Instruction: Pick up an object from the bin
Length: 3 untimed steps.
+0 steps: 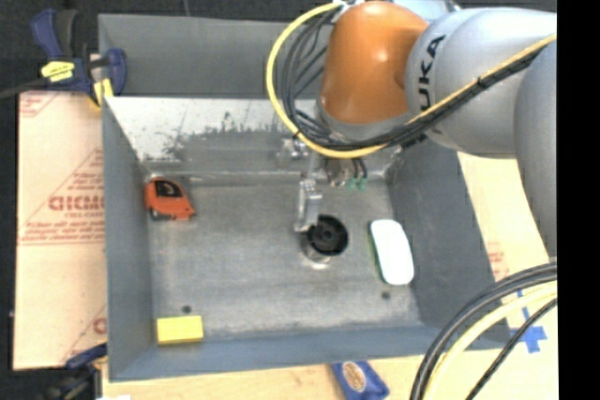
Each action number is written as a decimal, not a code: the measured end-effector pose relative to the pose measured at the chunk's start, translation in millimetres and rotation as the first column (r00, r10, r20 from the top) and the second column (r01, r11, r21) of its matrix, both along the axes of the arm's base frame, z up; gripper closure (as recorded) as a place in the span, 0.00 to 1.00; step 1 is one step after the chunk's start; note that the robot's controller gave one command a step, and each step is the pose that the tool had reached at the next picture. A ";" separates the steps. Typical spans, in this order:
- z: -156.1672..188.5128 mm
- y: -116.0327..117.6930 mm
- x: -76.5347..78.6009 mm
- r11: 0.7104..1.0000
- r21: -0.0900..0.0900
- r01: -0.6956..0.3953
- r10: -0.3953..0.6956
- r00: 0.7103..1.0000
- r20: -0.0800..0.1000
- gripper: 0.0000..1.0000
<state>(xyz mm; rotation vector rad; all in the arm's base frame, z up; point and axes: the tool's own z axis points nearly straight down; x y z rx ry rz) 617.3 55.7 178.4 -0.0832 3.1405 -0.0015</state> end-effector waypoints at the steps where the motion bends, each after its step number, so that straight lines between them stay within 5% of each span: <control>1: -18.3 -39.1 -4.2 1.000 0.003 0.020 -0.020 1.000 0.011 0.00; 2: -34.8 -66.4 -20.2 0.997 0.000 -0.079 0.079 0.997 0.000 0.00; 3: -74.6 -90.7 -4.5 1.000 0.001 -0.011 0.011 1.000 0.006 0.00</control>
Offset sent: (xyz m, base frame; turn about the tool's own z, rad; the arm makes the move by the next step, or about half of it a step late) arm -0.0266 -0.0741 -0.0362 -0.1119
